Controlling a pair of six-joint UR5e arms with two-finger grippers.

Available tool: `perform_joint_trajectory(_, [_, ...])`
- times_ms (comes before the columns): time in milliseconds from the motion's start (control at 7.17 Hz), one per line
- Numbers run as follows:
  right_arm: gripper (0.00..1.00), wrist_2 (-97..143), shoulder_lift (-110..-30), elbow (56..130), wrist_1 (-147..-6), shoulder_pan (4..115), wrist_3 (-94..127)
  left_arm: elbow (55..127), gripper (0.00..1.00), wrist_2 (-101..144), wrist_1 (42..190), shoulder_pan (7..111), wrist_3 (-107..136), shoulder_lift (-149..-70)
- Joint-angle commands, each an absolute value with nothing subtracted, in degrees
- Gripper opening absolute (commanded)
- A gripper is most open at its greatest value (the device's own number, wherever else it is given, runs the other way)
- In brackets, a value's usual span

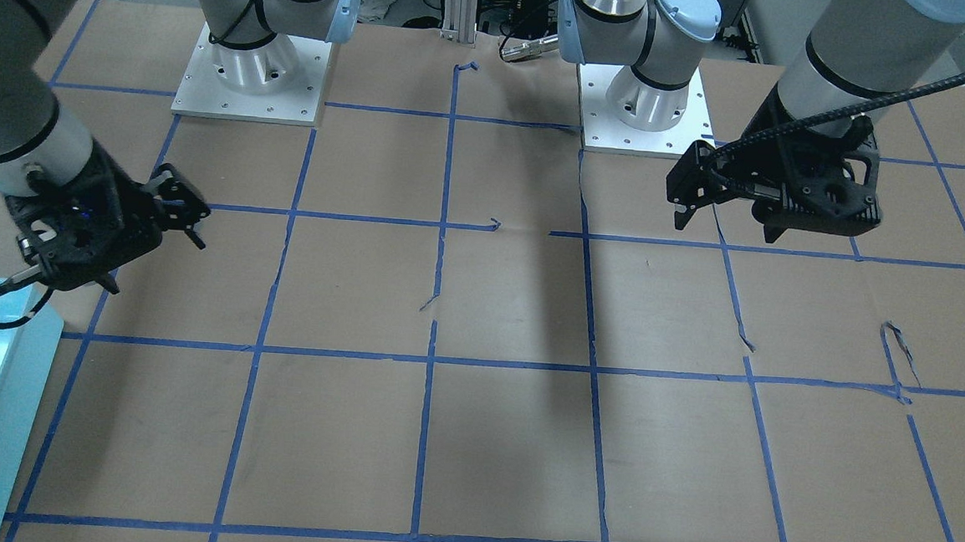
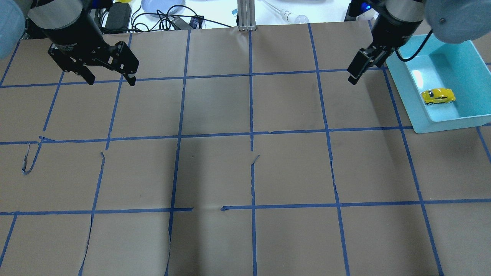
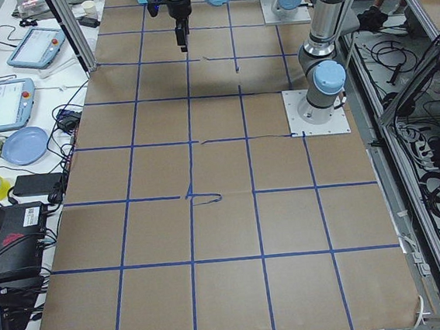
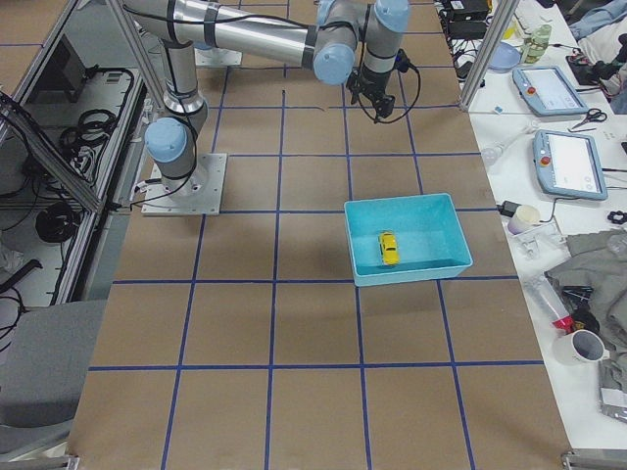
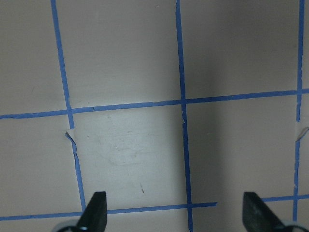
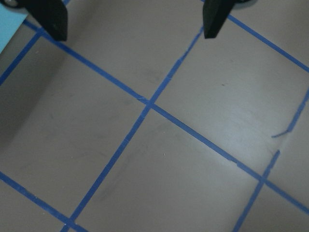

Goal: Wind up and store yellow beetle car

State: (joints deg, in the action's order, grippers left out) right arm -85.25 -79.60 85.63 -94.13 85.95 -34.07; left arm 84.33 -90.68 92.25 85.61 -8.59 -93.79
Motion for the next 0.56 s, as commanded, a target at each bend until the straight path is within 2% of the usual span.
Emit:
perform_joint_trajectory(0, [1.0,-84.6,-84.4,85.9,-94.1,91.0,-10.4,84.5,1.0,-90.8,91.1,85.6,-8.5,-93.4])
perform_joint_trajectory(418, [1.0,-86.1,-86.5,86.2,-93.4,90.6,-6.8,84.5,1.0,-90.9,91.1,85.6,-8.5,-93.5])
